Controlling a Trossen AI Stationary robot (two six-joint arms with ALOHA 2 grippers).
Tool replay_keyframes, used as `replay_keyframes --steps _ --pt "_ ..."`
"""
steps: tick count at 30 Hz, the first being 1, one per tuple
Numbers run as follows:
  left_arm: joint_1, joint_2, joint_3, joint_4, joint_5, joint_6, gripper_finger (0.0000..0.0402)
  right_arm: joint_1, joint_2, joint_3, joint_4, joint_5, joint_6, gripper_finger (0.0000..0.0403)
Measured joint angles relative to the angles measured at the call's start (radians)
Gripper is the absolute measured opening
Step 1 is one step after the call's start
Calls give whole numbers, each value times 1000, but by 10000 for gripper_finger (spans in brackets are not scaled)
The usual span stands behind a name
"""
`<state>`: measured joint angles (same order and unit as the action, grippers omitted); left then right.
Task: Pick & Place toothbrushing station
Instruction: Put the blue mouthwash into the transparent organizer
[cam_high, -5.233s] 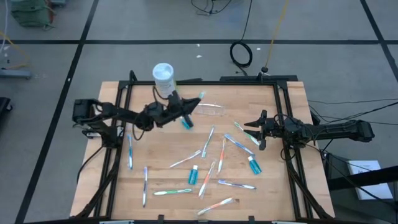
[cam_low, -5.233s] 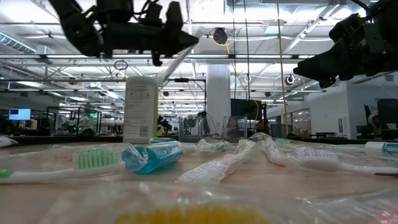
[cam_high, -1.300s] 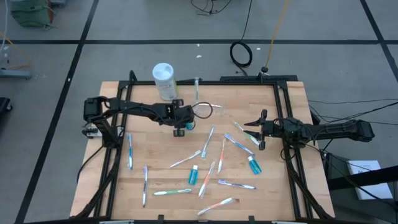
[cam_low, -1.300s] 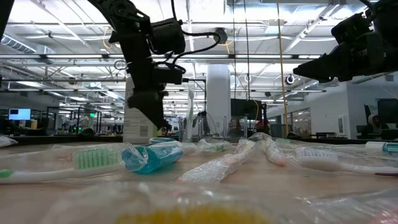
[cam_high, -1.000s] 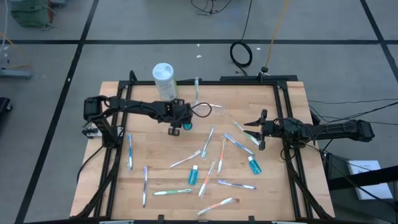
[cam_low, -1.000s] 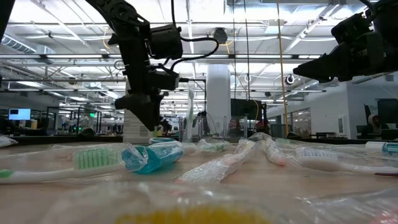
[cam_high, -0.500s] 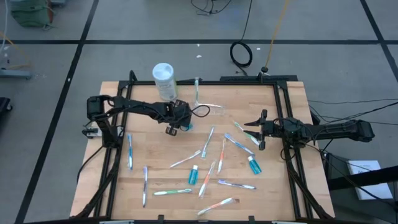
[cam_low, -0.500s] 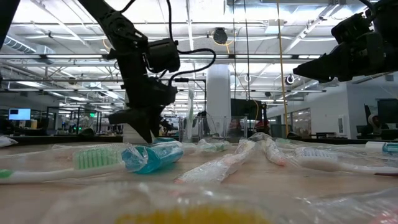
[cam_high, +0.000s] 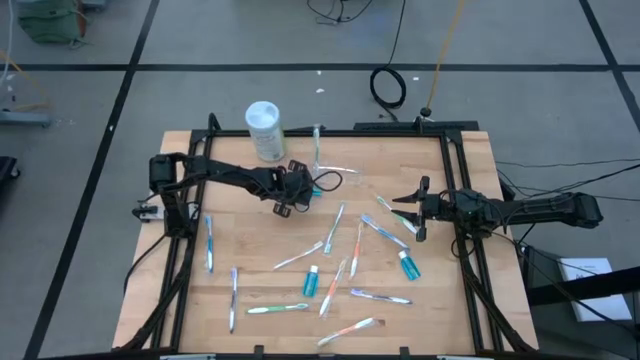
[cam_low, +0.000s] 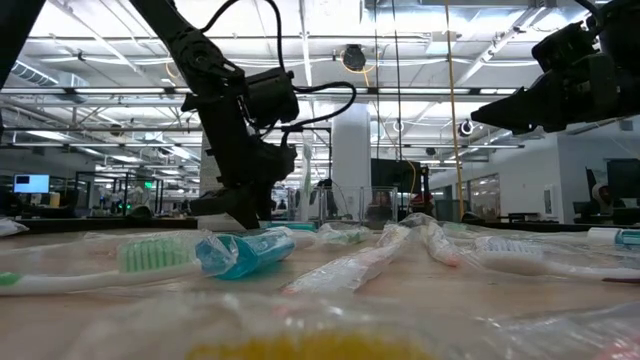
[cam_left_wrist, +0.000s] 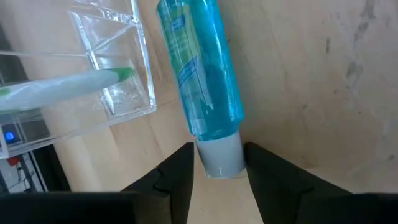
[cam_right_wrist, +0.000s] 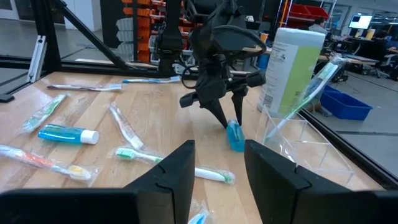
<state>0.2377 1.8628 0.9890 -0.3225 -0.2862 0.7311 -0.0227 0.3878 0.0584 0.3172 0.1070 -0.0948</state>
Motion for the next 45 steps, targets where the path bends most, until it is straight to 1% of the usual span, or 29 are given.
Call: replay_keyframes --steps 2,4,8,10,12,14,15,19,22,25,27,28,30,33,35,39,43,45 --pt "-3 -2 -2 7 -10 -1 147 0 0 0 0 0 0 130" --pt "-3 -1 -2 13 -10 -10 132 0 0 0 0 0 0 130" --pt "-3 -1 -3 31 -11 -78 93 0 0 0 0 0 0 130" --pt "-11 0 0 42 -18 -110 82 0 0 0 0 0 0 130" --pt "-35 2 11 39 -68 -124 78 0 0 0 0 0 0 130" --pt "-77 9 29 32 -152 -106 79 0 0 0 0 0 -5 130" --pt "-103 10 43 31 -193 -66 81 0 0 0 0 0 -6 130" --pt "-232 9 118 45 -388 180 80 0 0 0 0 0 -10 130" --pt "-297 7 179 68 -533 370 80 0 0 0 0 0 -13 130" --pt "-329 6 228 150 -710 590 82 0 0 0 0 -2 -7 130" --pt "-327 5 252 231 -786 745 82 0 0 0 0 -3 -5 130" --pt "-322 4 261 270 -805 816 82 0 0 0 0 -3 -4 130" --pt "-304 4 280 334 -803 889 82 0 0 0 0 -3 1 130" --pt "-262 4 302 393 -783 903 82 0 0 0 0 -3 3 130" --pt "-225 3 305 403 -756 946 82 0 0 0 0 -3 3 130" --pt "-152 3 305 345 -656 1088 82 0 0 0 0 -3 1 130" --pt "-93 3 305 238 -573 1139 82 0 0 0 -1 -3 1 130" --pt "-75 3 304 219 -545 1175 82 0 0 0 -1 -3 0 130"
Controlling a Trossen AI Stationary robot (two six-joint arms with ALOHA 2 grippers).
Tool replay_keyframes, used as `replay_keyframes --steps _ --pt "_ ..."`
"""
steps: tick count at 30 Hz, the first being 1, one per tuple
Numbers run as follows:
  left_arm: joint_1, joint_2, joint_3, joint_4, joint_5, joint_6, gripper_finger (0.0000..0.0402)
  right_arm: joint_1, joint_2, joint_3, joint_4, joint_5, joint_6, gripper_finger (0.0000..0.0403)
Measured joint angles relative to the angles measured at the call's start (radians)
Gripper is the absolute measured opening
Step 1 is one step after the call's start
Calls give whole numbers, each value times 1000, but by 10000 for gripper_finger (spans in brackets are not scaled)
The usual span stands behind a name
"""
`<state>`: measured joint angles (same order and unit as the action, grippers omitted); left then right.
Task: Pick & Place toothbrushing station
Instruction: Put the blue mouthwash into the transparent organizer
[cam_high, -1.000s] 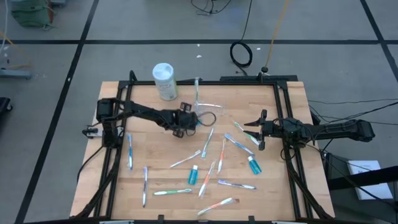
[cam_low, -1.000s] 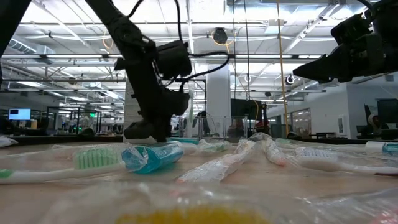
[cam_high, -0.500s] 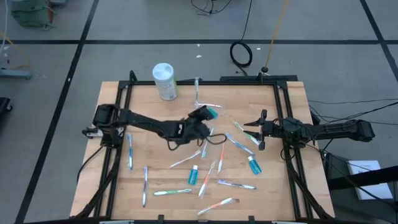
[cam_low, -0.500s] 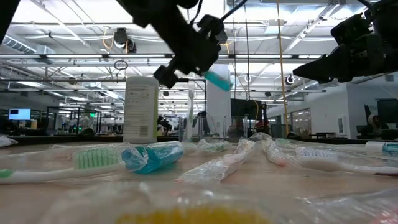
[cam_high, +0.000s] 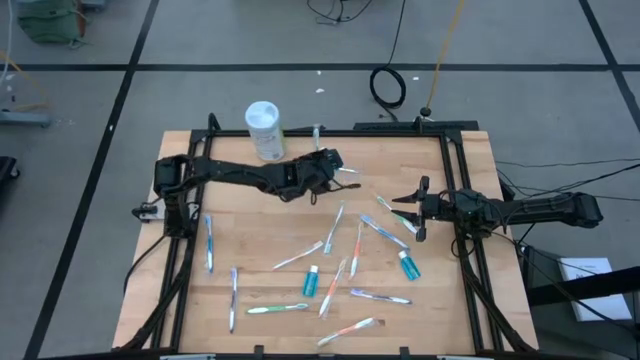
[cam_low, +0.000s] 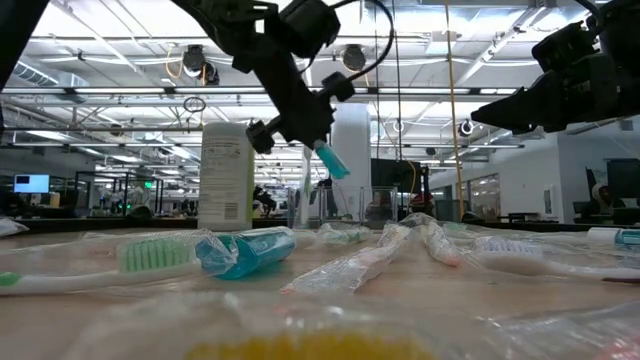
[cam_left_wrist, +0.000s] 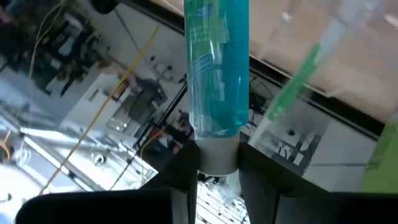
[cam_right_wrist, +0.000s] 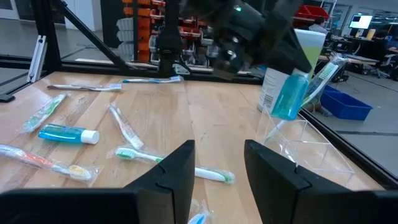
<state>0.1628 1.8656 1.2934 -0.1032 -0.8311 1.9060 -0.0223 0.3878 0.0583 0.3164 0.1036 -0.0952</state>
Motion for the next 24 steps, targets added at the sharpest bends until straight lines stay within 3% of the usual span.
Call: replay_keyframes --steps 4,16,24 --pt "16 7 0 8 54 34 82 0 0 0 0 0 -12 130" --pt "25 103 0 54 55 100 83 0 8 0 1 0 -18 130" --pt "11 111 0 76 45 40 104 0 12 0 1 0 -19 130"
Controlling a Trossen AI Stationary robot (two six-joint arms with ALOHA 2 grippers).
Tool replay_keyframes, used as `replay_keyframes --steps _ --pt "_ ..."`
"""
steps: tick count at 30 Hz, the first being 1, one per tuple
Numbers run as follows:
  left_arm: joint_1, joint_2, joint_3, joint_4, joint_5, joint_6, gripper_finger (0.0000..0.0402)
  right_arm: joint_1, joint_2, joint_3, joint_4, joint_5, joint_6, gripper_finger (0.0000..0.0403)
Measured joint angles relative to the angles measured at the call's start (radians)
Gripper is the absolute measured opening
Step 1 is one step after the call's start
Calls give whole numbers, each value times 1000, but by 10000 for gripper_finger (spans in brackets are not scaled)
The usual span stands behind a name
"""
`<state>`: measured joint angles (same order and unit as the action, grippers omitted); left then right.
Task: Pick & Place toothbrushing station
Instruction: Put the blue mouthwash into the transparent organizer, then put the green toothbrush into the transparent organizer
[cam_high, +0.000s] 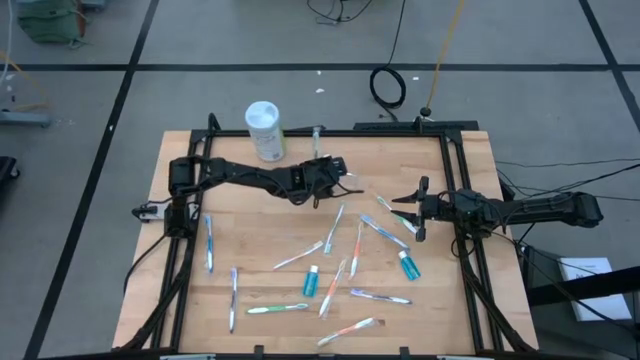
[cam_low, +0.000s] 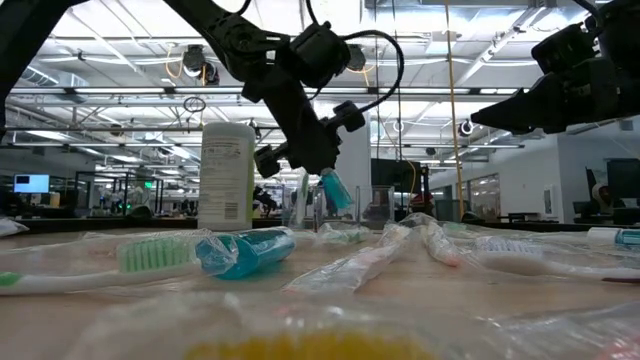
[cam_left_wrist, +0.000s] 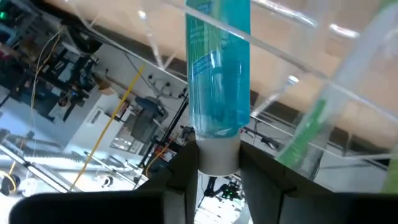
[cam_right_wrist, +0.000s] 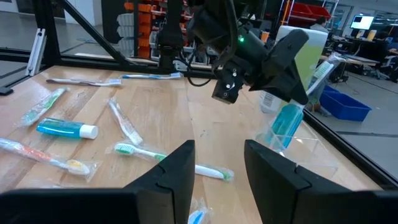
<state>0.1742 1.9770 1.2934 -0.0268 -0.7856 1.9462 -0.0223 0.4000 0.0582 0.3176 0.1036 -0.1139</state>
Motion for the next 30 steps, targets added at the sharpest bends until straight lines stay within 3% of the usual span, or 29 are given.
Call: replay_keyframes --steps 6,11,22,30 --pt "0 0 0 20 8 -47 170 0 0 0 0 0 0 130" --pt "0 0 0 33 9 -104 199 0 0 0 0 0 0 130" --pt "-38 -37 0 119 36 -309 195 0 0 0 0 0 0 130" --pt "-65 -205 0 89 48 -654 170 0 0 0 20 0 0 130"
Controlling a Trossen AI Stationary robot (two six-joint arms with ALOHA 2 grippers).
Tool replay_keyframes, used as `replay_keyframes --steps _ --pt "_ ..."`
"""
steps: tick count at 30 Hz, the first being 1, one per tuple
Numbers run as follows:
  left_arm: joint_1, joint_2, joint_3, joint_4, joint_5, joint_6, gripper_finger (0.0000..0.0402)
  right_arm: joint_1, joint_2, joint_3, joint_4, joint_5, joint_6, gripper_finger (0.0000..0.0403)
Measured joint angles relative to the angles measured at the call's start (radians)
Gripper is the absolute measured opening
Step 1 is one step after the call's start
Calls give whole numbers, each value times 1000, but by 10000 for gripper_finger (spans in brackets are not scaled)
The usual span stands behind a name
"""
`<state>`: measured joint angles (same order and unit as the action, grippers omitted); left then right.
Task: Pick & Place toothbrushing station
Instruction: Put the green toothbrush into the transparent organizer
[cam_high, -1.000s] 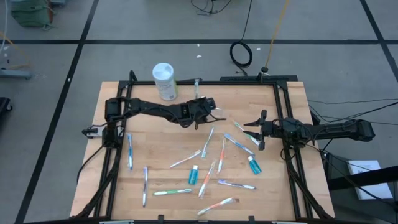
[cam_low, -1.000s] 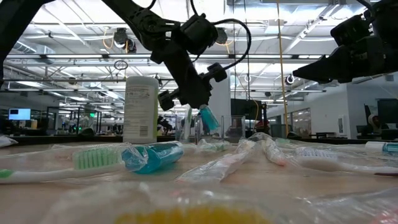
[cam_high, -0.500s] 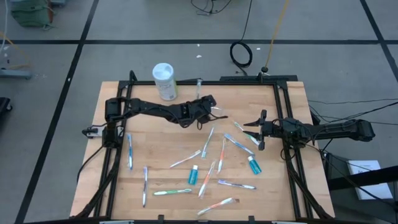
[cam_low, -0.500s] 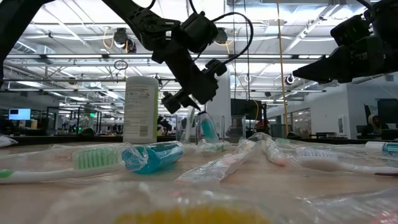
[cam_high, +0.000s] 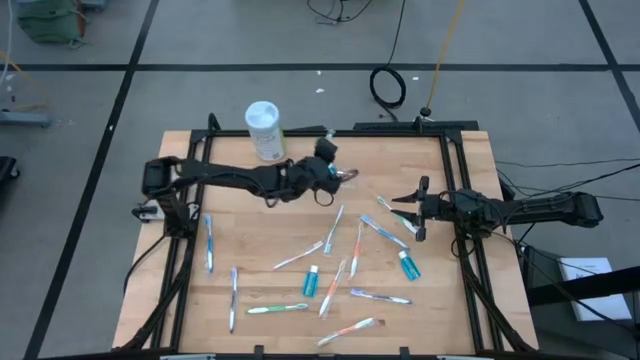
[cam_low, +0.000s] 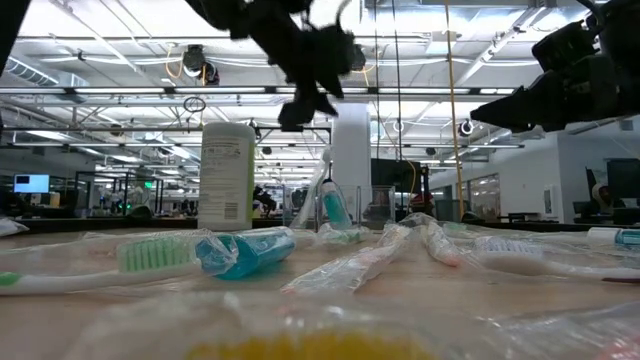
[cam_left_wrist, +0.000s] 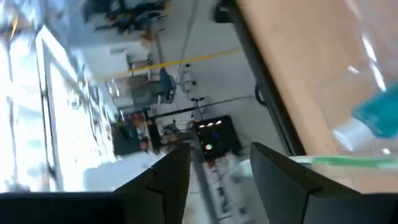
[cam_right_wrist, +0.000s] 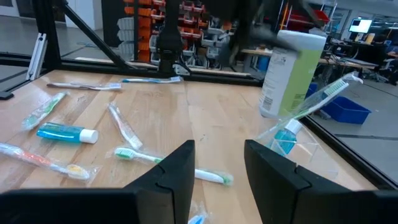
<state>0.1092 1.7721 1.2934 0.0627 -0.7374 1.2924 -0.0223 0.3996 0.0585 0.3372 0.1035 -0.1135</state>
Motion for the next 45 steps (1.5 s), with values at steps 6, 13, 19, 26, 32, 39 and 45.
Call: replay_keyframes --steps 6,13,19,26,32,39,45 --pt "-6 -164 0 -123 1 -494 157 0 0 0 66 0 0 130" --pt "-5 -385 0 -448 161 -904 157 0 0 0 141 -1 0 130" --pt "5 -513 0 -713 348 -1139 156 -2 0 0 292 0 -122 130" --pt "-14 -659 -212 -553 343 -1198 156 -4 14 0 315 2 -36 130" --pt "-14 -739 -565 -123 455 -1248 156 -4 155 35 154 129 84 130" --pt "-2 -739 -771 129 467 -1243 157 -4 414 252 -144 162 196 130" --pt "3 -738 -780 156 469 -1270 157 -29 598 338 -265 207 314 130"
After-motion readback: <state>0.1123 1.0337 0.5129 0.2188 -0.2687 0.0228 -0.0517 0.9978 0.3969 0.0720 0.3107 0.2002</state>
